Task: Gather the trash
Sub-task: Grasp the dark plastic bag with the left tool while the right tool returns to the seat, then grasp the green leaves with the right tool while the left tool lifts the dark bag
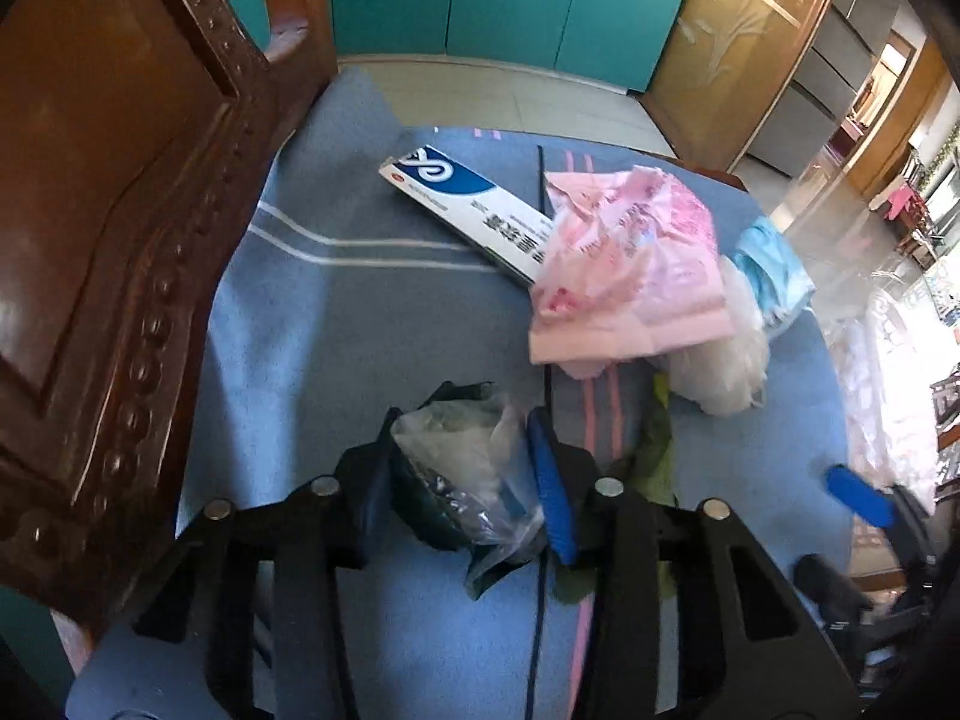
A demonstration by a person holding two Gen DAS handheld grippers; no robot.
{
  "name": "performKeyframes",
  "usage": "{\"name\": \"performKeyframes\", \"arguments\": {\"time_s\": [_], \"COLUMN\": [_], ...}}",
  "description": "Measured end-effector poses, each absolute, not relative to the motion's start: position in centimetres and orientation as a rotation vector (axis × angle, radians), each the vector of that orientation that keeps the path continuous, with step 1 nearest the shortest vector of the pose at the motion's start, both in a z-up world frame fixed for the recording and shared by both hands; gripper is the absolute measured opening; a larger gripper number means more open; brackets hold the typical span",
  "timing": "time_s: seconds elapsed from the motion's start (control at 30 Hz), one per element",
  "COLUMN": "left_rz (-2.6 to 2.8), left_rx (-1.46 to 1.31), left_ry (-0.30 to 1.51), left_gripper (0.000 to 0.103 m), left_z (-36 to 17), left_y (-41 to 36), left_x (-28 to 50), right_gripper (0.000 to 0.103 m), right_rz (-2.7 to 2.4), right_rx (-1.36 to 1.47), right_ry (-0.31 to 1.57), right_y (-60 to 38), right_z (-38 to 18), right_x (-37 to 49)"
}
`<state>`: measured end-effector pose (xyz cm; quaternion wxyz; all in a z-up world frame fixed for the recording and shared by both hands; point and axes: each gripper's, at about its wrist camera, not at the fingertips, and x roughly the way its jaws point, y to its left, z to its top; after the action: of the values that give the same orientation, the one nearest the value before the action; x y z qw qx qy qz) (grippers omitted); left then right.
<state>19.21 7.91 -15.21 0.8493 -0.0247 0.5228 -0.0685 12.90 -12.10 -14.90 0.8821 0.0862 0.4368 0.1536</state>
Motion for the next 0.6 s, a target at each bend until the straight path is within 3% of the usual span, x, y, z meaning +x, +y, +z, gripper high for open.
{"name": "performKeyframes", "arguments": {"time_s": [0.4, 0.6], "left_rz": [-0.233, -0.226], "left_rx": [-0.042, -0.020], "left_ry": [1.019, 1.035], "left_gripper": [0.041, 0.041], "left_z": [-10.3, -10.6], "left_y": [8.9, 9.6], "left_x": [8.9, 6.6], "right_gripper": [0.074, 0.071], "right_rz": [0.294, 0.360], "right_rx": [0.235, 0.166], "right_ry": [0.938, 1.017], "right_y": [-11.8, -5.1], "right_z": [-15.6, -16.7], "right_x": [14.6, 18.1]}}
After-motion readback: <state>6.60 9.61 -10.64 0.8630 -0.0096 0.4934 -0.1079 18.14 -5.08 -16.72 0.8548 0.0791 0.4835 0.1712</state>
